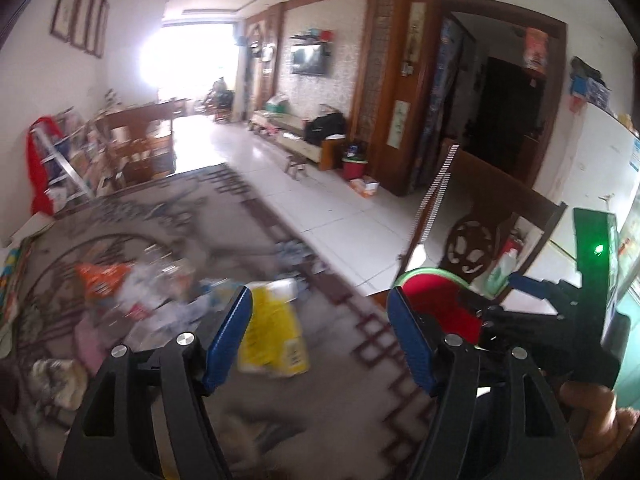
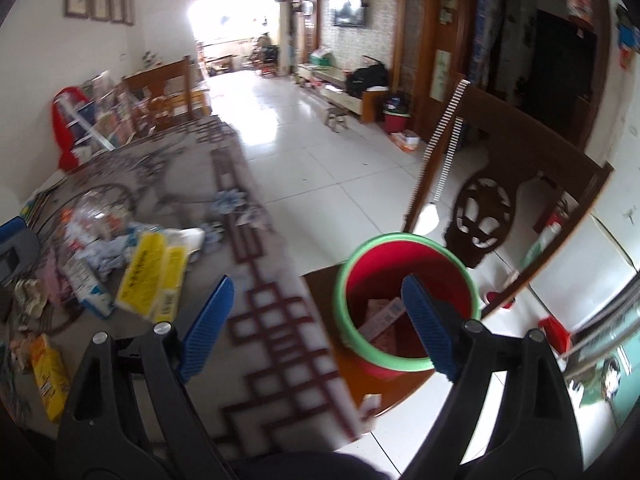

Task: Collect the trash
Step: 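Grasp the yellow lemon-tea carton with the left tool while the right tool grasps the dark cigarette box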

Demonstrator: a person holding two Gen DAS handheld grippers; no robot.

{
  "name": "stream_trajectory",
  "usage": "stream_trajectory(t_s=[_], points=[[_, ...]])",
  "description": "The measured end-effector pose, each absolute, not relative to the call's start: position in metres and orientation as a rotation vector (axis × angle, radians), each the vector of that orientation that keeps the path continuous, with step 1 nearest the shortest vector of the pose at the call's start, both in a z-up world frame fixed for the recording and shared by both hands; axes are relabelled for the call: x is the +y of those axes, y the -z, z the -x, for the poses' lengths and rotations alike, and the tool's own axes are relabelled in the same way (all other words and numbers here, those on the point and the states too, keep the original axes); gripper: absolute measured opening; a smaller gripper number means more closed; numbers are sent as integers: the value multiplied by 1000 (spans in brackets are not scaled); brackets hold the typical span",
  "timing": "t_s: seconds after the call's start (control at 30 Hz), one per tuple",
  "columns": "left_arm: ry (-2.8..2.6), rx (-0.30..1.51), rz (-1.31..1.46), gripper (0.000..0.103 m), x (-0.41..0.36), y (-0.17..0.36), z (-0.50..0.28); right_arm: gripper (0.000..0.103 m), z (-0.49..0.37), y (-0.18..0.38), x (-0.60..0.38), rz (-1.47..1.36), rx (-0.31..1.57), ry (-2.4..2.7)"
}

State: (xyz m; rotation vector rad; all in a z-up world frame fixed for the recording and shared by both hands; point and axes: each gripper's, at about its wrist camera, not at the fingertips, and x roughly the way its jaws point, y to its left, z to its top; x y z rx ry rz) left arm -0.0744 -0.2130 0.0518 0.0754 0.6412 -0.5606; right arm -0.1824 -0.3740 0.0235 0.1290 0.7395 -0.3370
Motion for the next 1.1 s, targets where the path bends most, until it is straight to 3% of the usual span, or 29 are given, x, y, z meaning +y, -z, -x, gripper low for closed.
stream_trajectory(t_s=[0.53, 0.83, 1.1], points=[[59, 785, 130, 69, 30, 13, 57, 89, 148, 18, -191, 27, 925, -180], [20, 784, 199, 74, 48, 22, 61, 89, 161, 57, -83, 220, 1022, -473], [55, 800, 207, 74, 43, 26, 57, 89, 155, 82, -125, 260, 1115, -377]])
